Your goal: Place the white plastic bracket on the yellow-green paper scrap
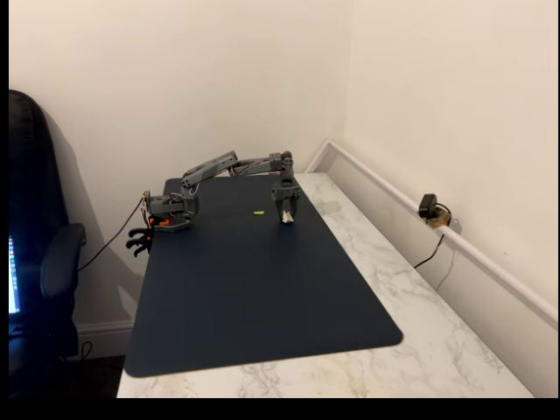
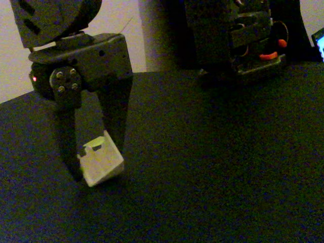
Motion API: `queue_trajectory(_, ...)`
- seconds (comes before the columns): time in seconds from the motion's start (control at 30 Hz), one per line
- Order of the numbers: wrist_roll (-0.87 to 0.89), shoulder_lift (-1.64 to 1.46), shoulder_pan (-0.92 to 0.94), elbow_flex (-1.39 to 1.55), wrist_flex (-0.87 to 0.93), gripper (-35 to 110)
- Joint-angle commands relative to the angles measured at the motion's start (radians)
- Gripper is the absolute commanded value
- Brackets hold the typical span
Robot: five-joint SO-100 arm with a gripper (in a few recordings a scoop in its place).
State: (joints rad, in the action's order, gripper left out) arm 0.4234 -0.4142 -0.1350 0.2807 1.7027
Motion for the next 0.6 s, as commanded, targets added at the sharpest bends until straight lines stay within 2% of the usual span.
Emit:
queue_trajectory(0.0, 0.017, -0.064, 0.014, -0.014, 0.048, 2)
queue_trajectory(0.2, 0.028, -0.161, 0.017, 0.063, 0.048, 0)
queue_trajectory(0.57, 0.002, -0.517, -0.008, 0.288, 0.048, 0)
